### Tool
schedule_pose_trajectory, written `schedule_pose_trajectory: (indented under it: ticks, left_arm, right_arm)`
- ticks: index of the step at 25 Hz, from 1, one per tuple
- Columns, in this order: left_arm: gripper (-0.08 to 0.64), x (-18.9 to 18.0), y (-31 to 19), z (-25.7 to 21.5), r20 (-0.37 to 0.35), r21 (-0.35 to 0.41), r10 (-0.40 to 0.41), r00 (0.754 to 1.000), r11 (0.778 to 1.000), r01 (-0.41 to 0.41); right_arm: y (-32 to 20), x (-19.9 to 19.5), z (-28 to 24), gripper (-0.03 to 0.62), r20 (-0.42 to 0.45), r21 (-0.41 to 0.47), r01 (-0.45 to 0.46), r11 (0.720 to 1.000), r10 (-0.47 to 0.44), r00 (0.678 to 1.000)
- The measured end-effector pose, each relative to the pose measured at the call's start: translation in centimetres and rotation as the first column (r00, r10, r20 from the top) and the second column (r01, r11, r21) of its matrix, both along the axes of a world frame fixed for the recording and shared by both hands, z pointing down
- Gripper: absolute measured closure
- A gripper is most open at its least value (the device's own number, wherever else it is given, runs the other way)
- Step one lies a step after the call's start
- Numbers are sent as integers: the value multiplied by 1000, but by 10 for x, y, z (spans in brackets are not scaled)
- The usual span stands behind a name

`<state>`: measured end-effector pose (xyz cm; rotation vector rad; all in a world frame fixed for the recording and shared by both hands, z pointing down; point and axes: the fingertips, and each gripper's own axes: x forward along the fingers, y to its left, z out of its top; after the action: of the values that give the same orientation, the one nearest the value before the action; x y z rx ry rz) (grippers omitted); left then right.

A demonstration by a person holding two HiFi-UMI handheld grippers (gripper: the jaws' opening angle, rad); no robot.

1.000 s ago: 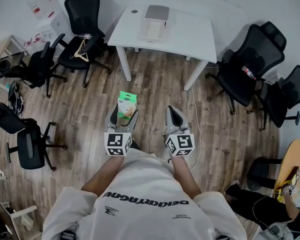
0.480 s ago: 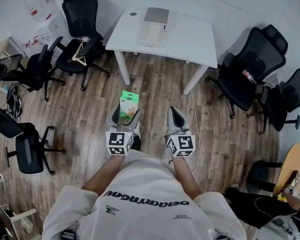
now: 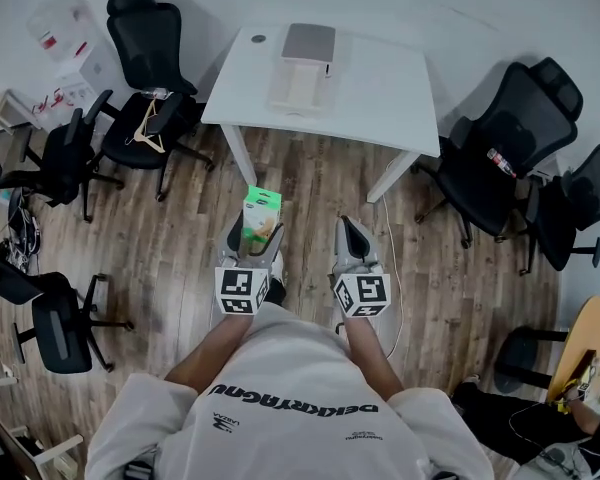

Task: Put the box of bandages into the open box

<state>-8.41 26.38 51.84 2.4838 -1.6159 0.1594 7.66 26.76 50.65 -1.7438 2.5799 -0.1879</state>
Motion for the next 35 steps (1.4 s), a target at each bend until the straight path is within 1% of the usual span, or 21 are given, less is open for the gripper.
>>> schedule_pose_trajectory:
  ticks: [9,17,26,35]
  left_arm:
    - [196,-7,-98,1,-14,-20,61,998,998,-61]
    - [196,-23,-180,-3,-32,-36,82,996,996,-83]
    - [196,-30,-241,1,-60,-61,124,991,990,-127]
    - [196,-32,-266,10,-71,-95,129,989,986,-135]
  right_arm:
    - [-97,-16,-5,595,-8,-15,-32,999,32,999]
    - [-177,-33,-11,595,-19,-33,-59,998,59,998]
    - [-236,-44,-6,595,-35,-68,-103,992,101,994]
    - [-259,-49,-3,595,-35,-74,-112,991,110,993]
